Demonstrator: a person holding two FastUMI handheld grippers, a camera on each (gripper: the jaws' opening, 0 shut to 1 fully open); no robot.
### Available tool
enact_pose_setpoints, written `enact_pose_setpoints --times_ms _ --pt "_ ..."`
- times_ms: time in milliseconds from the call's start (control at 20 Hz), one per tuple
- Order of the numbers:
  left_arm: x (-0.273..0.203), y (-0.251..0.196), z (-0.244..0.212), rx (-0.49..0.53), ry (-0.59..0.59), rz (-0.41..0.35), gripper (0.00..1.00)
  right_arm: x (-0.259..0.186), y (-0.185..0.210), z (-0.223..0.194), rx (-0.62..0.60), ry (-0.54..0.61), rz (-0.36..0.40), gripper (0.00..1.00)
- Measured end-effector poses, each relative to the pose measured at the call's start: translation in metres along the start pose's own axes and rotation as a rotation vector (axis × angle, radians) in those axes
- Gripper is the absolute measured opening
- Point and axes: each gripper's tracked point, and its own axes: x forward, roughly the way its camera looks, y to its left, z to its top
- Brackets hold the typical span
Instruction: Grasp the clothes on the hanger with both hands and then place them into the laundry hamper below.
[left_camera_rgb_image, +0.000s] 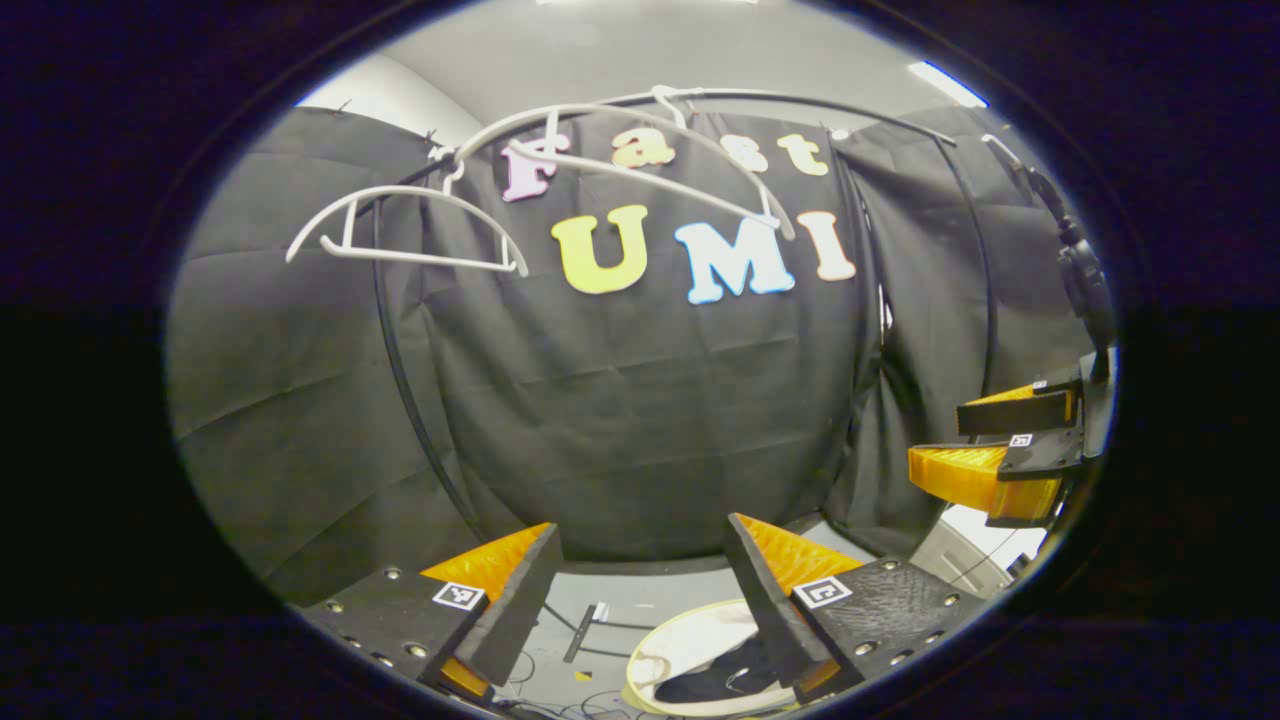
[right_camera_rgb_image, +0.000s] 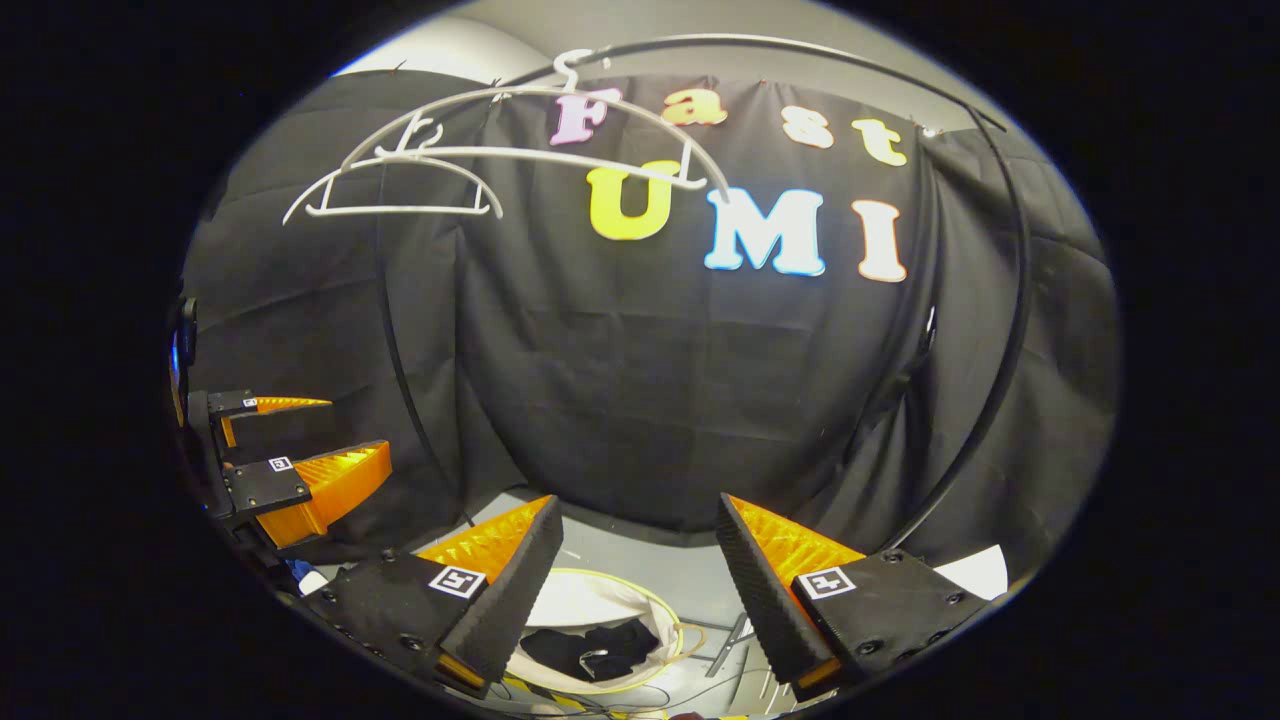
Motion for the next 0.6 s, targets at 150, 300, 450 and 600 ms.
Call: enact_pose_setpoints --times_ms 150,300,450,600 --pt "-0.012 -0.004 0.040 -0.023 -0.072 -0.012 0.95 -0.021 -0.012 0.028 -0.007 -0.075 -0.024 0.96" --pt "-0.028 -0.007 0.074 -0.031 -0.135 -0.022 0.95 -0.049 -0.032 0.060 -0.018 -0.141 -0.059 0.97" --pt "-0.039 -0.016 0.106 -0.035 -0.183 -0.033 0.95 -0.068 -0.048 0.078 -0.007 -0.212 -0.082 0.97" --pt "-0.056 -0.026 0.139 -0.058 -0.215 -0.053 0.95 -0.096 -0.072 0.099 -0.006 -0.274 -0.113 0.97"
